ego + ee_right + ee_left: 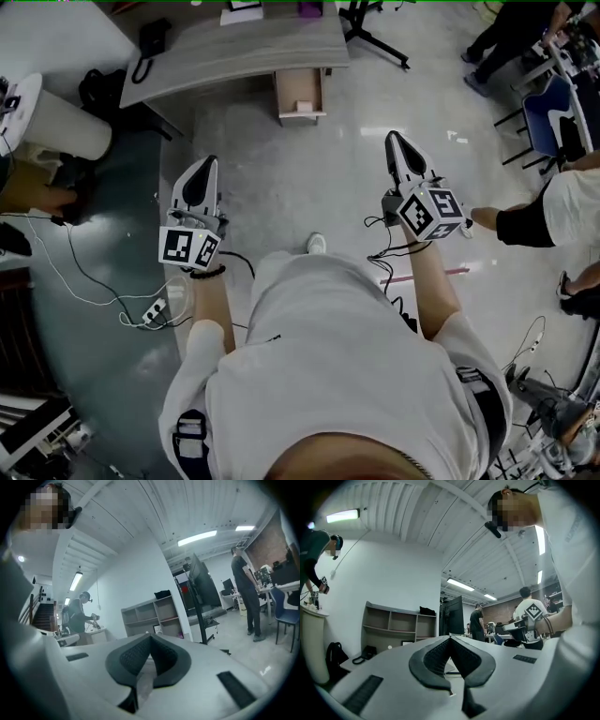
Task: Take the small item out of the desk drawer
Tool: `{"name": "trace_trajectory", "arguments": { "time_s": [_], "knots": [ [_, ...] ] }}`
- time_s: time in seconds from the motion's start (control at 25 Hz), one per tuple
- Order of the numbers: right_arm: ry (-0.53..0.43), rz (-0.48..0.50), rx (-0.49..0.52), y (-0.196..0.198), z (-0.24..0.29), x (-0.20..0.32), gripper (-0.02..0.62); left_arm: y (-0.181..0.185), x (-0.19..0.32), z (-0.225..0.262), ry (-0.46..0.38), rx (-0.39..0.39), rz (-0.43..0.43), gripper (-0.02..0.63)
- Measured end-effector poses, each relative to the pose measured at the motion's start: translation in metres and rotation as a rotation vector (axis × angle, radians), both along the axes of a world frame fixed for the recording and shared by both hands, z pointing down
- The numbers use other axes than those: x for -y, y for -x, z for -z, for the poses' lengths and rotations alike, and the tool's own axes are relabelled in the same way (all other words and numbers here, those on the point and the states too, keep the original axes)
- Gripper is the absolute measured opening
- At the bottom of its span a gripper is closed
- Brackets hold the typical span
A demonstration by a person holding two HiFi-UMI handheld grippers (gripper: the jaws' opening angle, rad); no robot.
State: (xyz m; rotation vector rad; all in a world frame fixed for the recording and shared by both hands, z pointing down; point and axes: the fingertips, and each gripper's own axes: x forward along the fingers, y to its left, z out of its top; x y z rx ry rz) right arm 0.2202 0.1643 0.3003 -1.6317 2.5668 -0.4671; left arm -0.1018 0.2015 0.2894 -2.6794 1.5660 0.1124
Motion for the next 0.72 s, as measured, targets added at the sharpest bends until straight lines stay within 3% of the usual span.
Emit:
{"name": "trace_trajectory", "arguments": {
  "time_s": [0.36,0.72],
  "knots": [
    [0.064,0.032,-0.021,0.005,-0.037,0.037,-0.002,-0.003,0.030,-0.014,0.027,-0.016,0.027,-0.002],
    [0.095,0.022,-0.037,0.012,-0.060,0.084,-0.002,-0.007,0.093,-0.014,0.021,-0.013,-0.009,-0.002]
  ]
}}
